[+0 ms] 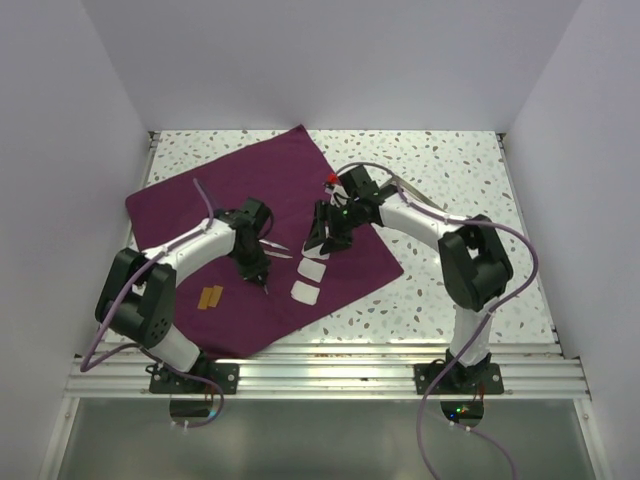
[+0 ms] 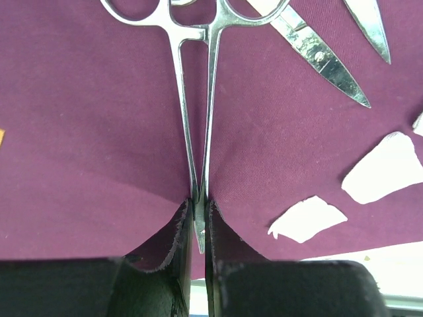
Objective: Prepare the surgical pack
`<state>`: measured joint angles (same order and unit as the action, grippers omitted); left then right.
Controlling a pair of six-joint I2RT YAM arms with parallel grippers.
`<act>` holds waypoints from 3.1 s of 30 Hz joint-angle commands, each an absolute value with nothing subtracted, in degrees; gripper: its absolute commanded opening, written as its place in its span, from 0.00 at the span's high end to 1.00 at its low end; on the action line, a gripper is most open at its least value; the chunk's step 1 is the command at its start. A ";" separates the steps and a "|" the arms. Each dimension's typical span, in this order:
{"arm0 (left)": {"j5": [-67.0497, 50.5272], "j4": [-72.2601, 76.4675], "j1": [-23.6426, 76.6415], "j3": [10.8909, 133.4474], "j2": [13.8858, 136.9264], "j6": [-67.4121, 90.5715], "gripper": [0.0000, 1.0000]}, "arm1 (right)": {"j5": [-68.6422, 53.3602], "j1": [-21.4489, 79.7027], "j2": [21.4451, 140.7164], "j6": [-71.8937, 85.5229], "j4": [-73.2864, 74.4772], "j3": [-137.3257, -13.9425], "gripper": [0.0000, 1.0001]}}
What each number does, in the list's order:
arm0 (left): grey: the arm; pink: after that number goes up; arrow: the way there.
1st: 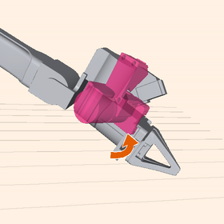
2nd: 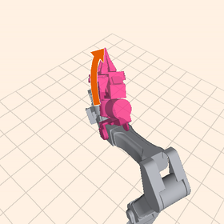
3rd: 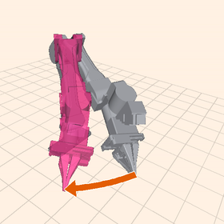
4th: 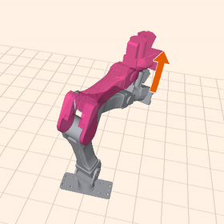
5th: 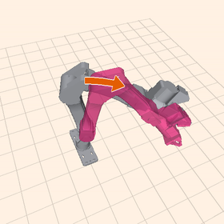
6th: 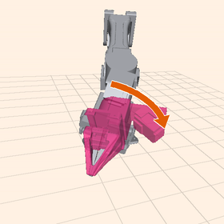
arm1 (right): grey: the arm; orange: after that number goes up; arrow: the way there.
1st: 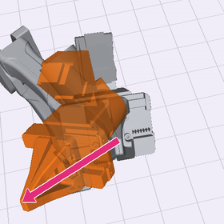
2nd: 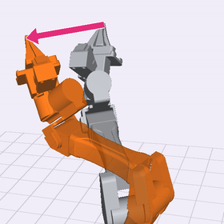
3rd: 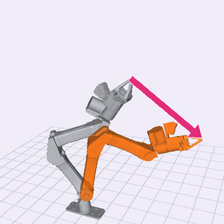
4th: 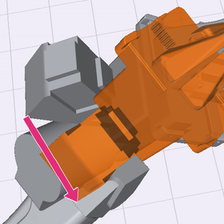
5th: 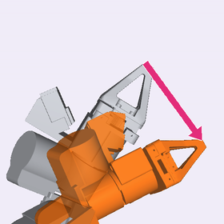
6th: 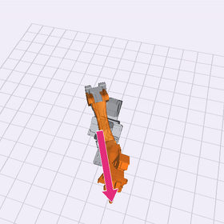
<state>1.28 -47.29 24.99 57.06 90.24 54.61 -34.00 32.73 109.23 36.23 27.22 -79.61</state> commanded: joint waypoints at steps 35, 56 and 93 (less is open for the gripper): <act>-0.44 -46.85 25.58 67.50 101.42 48.08 1.00 | -9.06 16.26 118.56 23.91 36.38 -80.32 1.00; -1.23 -48.34 25.49 67.67 100.02 45.71 1.00 | -5.27 15.73 125.68 19.16 41.31 -91.05 1.00; -10.63 -40.34 25.58 59.94 88.16 39.90 1.00 | -39.90 34.71 116.10 43.59 15.92 -85.87 0.48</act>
<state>-7.84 -43.75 25.52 60.69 91.66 41.56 -35.27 33.63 114.91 38.72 23.16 -85.12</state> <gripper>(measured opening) 0.115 0.508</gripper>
